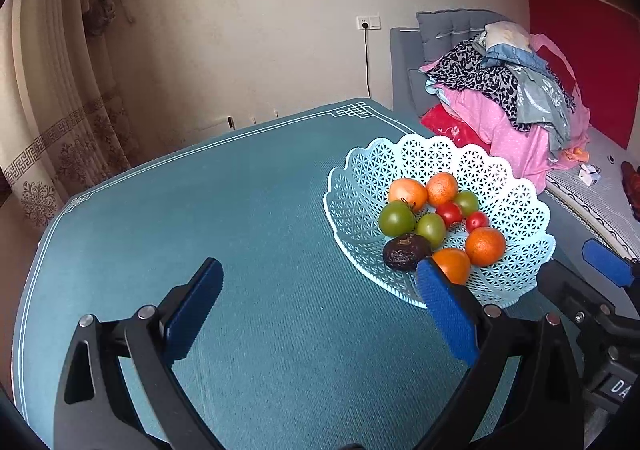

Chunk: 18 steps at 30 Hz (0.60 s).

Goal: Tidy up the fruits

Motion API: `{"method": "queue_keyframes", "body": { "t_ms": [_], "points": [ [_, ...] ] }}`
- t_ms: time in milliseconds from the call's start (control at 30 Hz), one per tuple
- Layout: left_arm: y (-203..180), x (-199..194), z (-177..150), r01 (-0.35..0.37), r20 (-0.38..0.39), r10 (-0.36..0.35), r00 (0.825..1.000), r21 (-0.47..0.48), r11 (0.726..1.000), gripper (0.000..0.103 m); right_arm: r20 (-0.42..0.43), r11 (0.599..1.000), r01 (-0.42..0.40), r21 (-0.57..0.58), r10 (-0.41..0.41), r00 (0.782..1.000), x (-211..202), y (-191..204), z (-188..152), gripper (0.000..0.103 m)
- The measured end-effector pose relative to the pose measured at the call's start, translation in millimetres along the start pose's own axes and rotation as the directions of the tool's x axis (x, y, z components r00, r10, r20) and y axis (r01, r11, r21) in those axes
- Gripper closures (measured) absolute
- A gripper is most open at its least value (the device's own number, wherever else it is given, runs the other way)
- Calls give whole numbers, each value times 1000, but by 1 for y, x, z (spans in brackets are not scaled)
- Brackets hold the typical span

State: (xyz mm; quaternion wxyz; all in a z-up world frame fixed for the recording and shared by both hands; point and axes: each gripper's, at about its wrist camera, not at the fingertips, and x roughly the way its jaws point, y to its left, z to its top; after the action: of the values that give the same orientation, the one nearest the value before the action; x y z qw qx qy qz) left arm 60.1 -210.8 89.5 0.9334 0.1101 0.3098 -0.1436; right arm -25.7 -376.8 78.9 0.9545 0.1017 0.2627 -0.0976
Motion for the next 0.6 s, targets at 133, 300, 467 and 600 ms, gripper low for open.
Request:
{"method": "queue_keyframes", "body": {
  "t_ms": [133, 300, 467, 600],
  "points": [
    [3, -3, -3, 4, -3, -4, 1000, -16, 1000, 4, -2, 1000, 5, 0, -5, 1000, 0, 0, 0, 16],
    [6, -4, -9, 8, -13, -8, 1000, -30, 1000, 4, -3, 1000, 7, -17, -7, 1000, -1, 2, -1, 10],
    [11, -7, -14, -16, -16, 15, 1000, -43, 999, 3, -38, 999, 12, -51, -14, 999, 4, 7, -4, 10],
    [12, -14, -14, -46, 4, 46, 999, -41, 998, 3, -28, 994, 40, -99, -43, 999, 3, 11, -4, 5]
  ]
}}
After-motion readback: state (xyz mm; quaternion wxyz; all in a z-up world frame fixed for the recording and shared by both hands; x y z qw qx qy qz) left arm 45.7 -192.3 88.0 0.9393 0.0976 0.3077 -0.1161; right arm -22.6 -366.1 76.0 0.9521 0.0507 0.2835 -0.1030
